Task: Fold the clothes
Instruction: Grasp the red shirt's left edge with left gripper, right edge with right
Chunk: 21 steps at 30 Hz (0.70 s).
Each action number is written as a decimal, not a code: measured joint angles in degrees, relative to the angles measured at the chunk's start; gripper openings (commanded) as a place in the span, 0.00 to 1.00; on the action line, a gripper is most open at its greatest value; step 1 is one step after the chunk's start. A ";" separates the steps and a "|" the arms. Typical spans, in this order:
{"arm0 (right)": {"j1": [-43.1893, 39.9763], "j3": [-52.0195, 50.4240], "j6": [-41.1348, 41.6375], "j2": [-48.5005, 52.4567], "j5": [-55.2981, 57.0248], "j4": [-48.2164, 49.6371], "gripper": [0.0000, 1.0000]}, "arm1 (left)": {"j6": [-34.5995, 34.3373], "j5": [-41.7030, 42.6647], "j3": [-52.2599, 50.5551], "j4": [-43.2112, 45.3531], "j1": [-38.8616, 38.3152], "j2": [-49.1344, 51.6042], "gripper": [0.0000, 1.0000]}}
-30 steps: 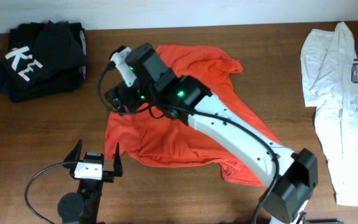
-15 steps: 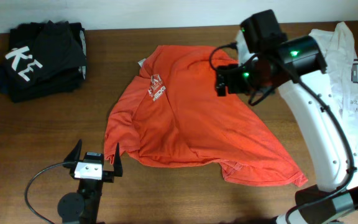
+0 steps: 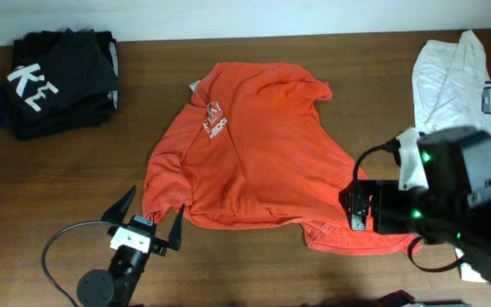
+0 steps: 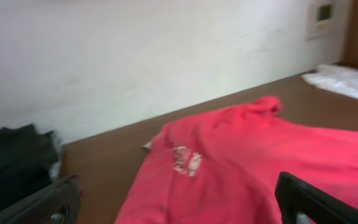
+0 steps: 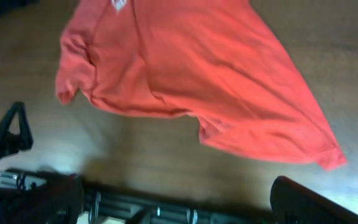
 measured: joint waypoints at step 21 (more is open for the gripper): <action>0.04 -19.85 2.69 22.53 -0.17 25.16 0.99 | 0.50 -0.55 50.05 -33.27 -2.71 79.69 0.99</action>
